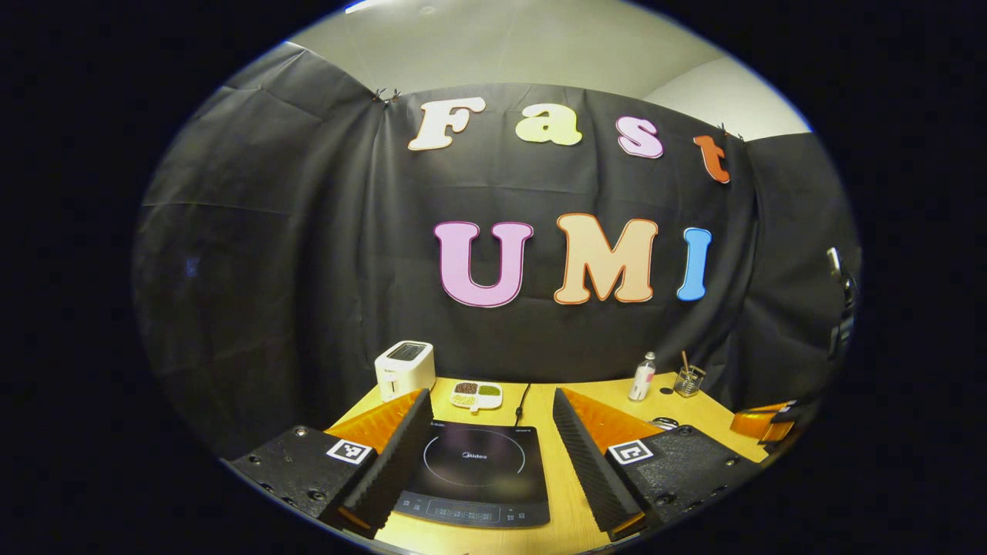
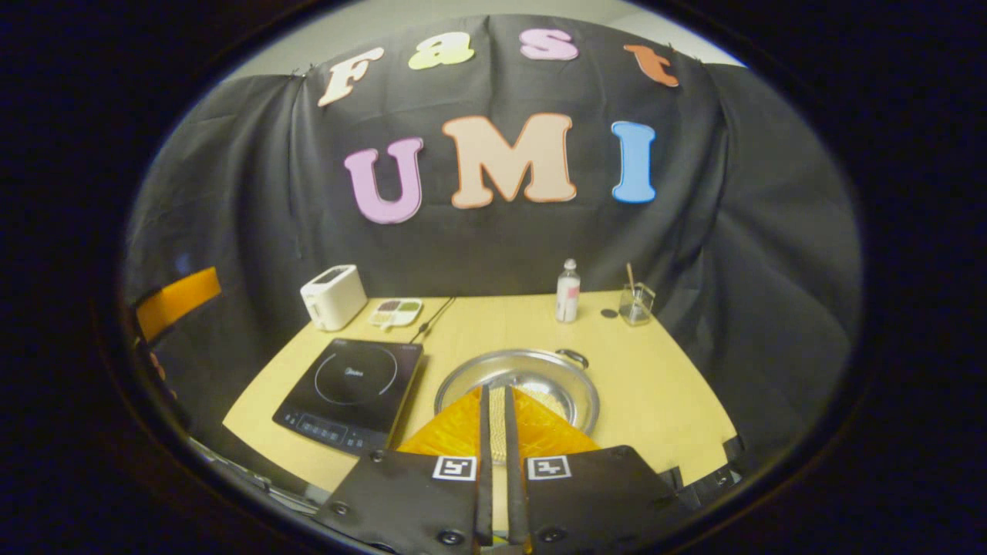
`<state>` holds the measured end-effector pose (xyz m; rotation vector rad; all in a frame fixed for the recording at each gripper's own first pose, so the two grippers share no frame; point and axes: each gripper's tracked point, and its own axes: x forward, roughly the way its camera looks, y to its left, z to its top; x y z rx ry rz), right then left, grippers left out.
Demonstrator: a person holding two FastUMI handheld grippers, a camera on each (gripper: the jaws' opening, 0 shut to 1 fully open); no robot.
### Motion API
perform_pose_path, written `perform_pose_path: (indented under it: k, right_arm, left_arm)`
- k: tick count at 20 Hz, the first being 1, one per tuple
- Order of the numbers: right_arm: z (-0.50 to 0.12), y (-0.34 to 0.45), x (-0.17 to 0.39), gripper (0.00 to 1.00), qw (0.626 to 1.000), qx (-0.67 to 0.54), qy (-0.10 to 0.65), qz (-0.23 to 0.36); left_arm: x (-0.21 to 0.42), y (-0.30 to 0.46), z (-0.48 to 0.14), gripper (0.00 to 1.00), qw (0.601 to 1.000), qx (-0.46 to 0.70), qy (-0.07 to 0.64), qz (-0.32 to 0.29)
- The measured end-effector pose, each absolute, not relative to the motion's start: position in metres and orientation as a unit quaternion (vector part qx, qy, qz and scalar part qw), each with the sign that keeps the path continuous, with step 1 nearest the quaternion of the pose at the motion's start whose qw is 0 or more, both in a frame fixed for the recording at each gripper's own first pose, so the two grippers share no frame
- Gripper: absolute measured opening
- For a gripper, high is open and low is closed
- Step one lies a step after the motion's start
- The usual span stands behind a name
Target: First push the handle of the pot to place it horizontally, then grasp the pot with both hands and set it on the induction cooktop.
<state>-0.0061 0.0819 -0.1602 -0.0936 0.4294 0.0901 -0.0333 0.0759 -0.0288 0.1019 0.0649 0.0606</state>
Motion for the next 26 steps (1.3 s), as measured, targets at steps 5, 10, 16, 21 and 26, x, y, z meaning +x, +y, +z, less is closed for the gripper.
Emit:
perform_pose_path:
  k: [5,10,16,21,26]
  right_arm:
    - [-0.215,0.084,-0.014,0.10,0.954,-0.040,0.293,0.047]
    - [-0.274,0.082,-0.025,0.10,0.923,-0.043,0.380,0.050]
    - [-0.336,0.091,-0.029,0.07,0.884,-0.025,0.464,0.056]
    - [-0.373,0.088,-0.017,0.07,0.866,-0.043,0.496,0.048]
    - [-0.392,0.090,-0.003,0.06,0.861,-0.068,0.502,0.040]
  left_arm:
    - [-0.035,0.089,-0.038,0.96,0.997,0.054,0.043,0.038]
    - [-0.036,0.099,-0.050,0.92,0.997,0.039,0.052,0.050]
    - [-0.034,0.104,-0.062,0.99,0.996,0.037,0.063,0.057]
    - [-0.033,0.108,-0.073,0.96,0.995,0.037,0.079,0.057]
    - [-0.033,0.111,-0.079,0.96,0.994,0.034,0.086,0.058]
